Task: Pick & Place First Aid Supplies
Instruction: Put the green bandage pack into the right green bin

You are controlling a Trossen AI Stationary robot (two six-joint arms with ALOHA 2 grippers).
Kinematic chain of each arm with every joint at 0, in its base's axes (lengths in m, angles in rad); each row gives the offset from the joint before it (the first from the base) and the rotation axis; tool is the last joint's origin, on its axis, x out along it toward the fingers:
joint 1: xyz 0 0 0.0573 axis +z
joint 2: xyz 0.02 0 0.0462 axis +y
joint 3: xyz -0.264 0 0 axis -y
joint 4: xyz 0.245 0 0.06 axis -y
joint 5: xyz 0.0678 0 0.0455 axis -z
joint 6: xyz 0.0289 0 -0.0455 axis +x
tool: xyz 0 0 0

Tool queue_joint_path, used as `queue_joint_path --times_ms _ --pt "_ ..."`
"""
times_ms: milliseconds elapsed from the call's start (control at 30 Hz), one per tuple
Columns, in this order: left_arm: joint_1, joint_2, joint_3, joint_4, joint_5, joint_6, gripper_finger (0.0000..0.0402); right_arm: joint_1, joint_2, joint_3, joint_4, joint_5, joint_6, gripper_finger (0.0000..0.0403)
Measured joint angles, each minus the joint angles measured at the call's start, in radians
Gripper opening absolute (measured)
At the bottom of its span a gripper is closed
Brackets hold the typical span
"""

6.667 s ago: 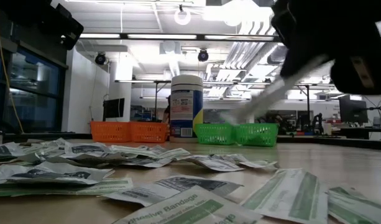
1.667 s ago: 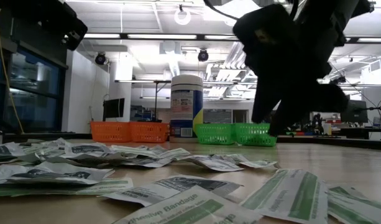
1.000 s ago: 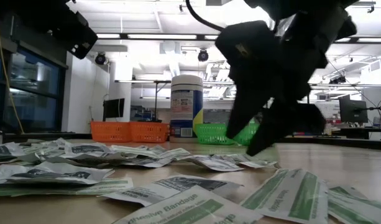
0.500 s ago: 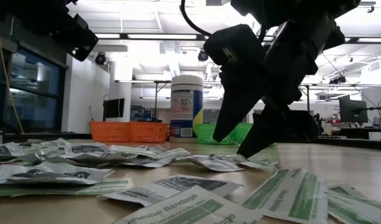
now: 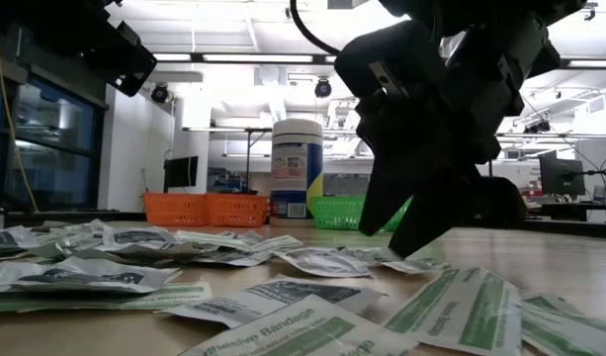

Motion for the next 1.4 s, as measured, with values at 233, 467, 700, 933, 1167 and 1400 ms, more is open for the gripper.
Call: queue_joint_path --times_ms 233,467,700,933,1167,1400 --pt "0.0 0.0 0.0 0.0 0.0 0.005 0.0162 0.0 0.0 0.0 -0.027 0.015 0.019 0.0069" --pt "0.0 0.0 0.0 0.0 0.0 0.005 0.0162 -0.001 0.002 0.0 -0.029 0.018 0.038 0.001" --pt "0.0 0.0 0.0 0.0 0.0 0.005 0.0162 -0.001 0.001 0.0 -0.022 0.012 0.052 0.0001" --pt "0.0 0.0 0.0 0.0 0.019 0.005 0.0162 -0.001 -0.058 0.0 -0.029 0.038 0.051 0.0" --pt "0.0 0.0 0.0 0.003 0.021 0.005 0.0162 -0.006 -0.167 0.0 -0.113 0.101 0.032 0.0" --pt "0.0 -0.001 0.0 0.008 0.024 0.005 0.0162 -0.019 -0.301 0.0 -0.308 0.191 0.022 0.0"
